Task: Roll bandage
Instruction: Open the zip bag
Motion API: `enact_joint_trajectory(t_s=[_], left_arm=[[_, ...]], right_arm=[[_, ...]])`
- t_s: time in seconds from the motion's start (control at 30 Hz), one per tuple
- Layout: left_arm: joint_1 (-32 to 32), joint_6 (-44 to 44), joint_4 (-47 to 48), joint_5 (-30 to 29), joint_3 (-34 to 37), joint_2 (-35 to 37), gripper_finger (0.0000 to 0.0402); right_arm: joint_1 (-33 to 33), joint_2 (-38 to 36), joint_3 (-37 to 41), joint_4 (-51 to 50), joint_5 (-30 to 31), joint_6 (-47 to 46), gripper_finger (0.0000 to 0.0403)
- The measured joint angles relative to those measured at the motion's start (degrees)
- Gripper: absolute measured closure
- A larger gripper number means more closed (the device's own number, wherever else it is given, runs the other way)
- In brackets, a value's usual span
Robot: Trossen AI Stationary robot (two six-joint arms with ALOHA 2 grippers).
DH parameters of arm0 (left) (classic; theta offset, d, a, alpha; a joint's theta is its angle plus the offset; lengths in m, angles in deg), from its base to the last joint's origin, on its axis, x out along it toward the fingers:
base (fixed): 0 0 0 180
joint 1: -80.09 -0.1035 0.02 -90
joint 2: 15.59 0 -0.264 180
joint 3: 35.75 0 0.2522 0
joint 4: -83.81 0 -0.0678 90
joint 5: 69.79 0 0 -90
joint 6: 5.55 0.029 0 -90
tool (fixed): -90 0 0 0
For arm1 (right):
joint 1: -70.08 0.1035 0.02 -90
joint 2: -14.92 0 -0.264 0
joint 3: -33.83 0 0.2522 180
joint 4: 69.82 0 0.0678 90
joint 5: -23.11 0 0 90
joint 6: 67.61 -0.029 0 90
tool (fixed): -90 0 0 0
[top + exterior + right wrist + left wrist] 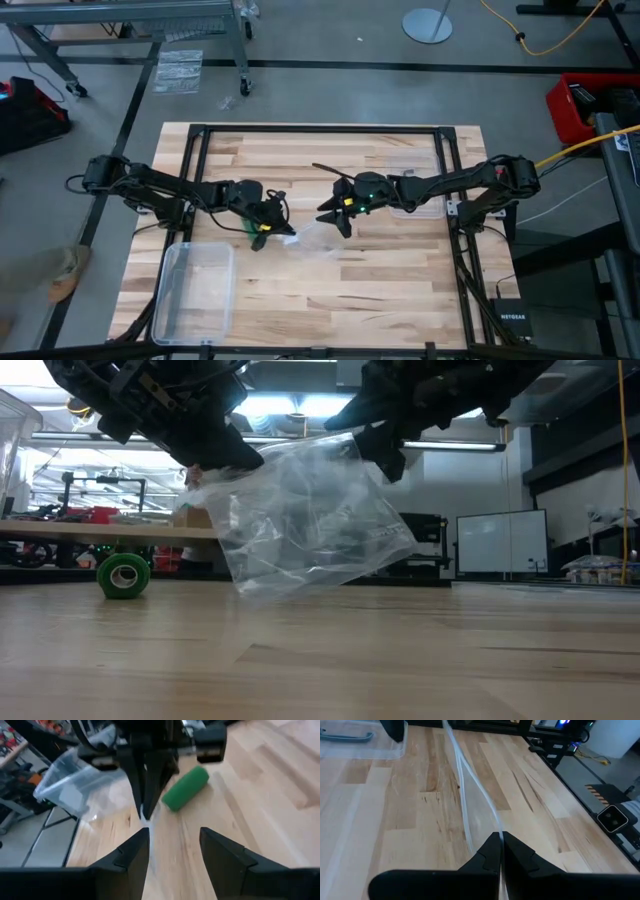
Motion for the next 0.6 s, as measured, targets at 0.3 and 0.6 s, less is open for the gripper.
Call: enact_joint_trajectory(t_s=[0.3,0.6], left_arm=[[0.25,-0.13,0.20,0.00,0.00,0.02,0.0401],[1.21,0.24,2.00,0.00,0.00,0.02,0.0401]], right_arm=[[0.00,8.44,-6.57,-0.70,-2.79,-1.05,0.0226],[-0.02,12.88,-19.11,-17.50,-8.85,9.72,0.0226]])
